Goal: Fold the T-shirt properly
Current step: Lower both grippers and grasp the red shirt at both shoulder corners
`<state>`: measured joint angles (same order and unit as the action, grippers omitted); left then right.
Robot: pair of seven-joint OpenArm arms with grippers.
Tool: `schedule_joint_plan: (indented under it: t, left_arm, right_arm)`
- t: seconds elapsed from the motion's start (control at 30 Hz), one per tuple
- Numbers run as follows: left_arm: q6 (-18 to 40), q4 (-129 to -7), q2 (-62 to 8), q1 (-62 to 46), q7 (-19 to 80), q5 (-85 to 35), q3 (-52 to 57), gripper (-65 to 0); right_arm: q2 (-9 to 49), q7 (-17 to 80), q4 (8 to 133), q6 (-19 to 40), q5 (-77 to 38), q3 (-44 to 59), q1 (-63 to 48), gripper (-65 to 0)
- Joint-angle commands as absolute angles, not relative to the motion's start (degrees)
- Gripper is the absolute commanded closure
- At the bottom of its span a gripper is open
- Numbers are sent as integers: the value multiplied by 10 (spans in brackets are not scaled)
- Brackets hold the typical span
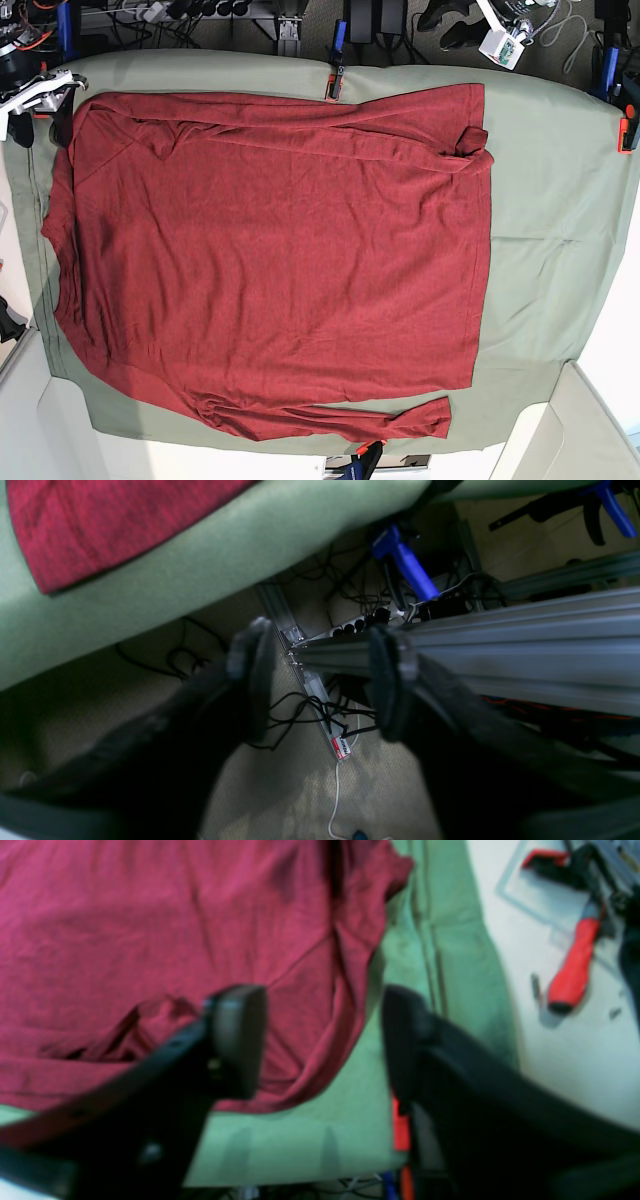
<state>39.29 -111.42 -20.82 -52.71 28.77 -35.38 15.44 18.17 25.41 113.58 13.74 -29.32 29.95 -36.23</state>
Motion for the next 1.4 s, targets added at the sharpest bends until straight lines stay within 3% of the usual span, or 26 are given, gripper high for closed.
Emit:
schedule_joint_plan:
  t: [0.0, 0.07, 0.27, 0.43, 0.67, 1.0, 1.37]
  left_arm:
    - [400, -1123, -211, -535, 284, -365, 158, -387]
    - [400, -1123, -212, -535, 286, -365, 158, -424]
    - [400, -1123, -211, -535, 287, -364, 159, -424]
    - [400, -1123, -211, -535, 285, -364, 159, -424]
    - [400, -1123, -211, -535, 265, -365, 177, -424]
    - [400, -1123, -231, -523, 255, -399, 244, -425]
    - [400, -1123, -241, -489, 255, -383, 245, -425]
  right_arm:
    - [197, 243, 1136, 138, -293, 306, -357, -444]
    - [215, 245, 1119, 138, -293, 306, -346, -451]
    - [263, 269, 1046, 144, -297, 306, -291, -451]
    - [286, 315, 972, 211, -357, 305, -233, -450]
    - [289, 353, 891, 250, -375, 296, -171, -449]
    - [287, 361, 890, 235, -346, 211, -148, -449]
    - [287, 368, 890, 239, -364, 210, -145, -449]
